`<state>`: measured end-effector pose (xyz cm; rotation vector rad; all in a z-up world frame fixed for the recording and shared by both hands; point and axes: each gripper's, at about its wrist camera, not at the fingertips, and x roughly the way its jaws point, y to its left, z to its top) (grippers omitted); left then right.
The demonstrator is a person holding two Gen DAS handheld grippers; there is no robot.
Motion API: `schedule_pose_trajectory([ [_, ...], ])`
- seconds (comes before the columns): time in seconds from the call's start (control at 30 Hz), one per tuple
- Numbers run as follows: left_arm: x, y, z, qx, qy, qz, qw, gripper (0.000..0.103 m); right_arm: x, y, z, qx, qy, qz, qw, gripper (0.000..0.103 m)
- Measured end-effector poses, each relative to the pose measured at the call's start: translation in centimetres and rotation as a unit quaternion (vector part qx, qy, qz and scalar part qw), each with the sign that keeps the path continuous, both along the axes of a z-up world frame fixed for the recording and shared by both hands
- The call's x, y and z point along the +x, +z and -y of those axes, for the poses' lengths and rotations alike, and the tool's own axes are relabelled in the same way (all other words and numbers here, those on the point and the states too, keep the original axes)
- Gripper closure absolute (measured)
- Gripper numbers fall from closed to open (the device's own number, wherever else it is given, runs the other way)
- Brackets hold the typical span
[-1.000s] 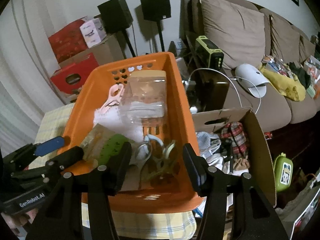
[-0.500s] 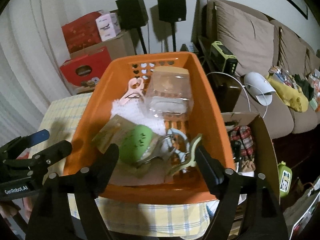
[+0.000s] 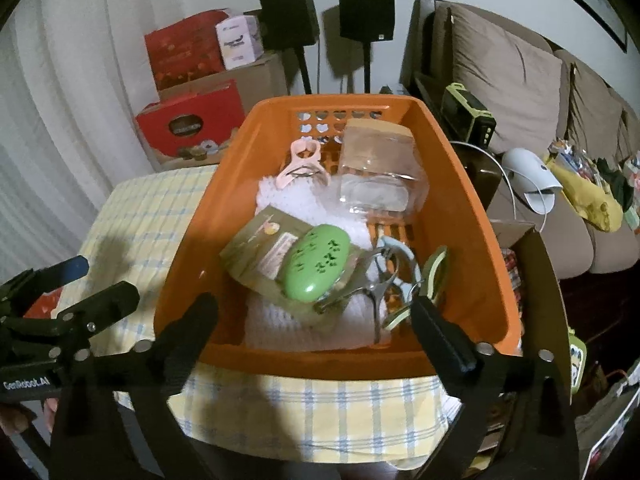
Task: Organize objects
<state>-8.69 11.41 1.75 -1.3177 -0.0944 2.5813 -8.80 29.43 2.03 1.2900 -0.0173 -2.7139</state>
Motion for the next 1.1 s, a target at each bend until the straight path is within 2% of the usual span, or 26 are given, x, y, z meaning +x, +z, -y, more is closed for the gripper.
schedule_pose_trajectory([
  [0.07,0.4,-0.2,0.6,-0.007,0.01,0.0,0.9999,0.0,0.4,0.0,0.4,0.003,0.0,-0.004,1.0,0.001],
  [0.4,2.8,-0.2,2.7,-0.028,0.036,-0.013,0.9989,0.0,2.5,0.2,1.7,0.009,0.001,-0.026,1.0,0.001],
  [0.67,5.3,0.1,4.8,-0.004,0.048,-0.023,0.9986,0.0,4.8,0.3,2.0,0.004,-0.005,-0.041,0.999,0.001],
  [0.83,6.7,0.3,5.3,-0.003,0.053,-0.031,0.9981,0.0,6.3,0.5,2.4,0.006,-0.006,-0.049,0.999,0.001],
  [1.0,8.0,-0.2,5.9,-0.018,0.073,-0.036,0.9965,0.0,7.6,0.5,2.5,0.001,-0.006,-0.05,0.999,0.001],
  [1.1,8.7,-0.5,6.5,-0.011,0.08,-0.035,0.9961,0.0,8.3,0.6,2.7,0.002,-0.005,-0.052,0.999,0.001],
])
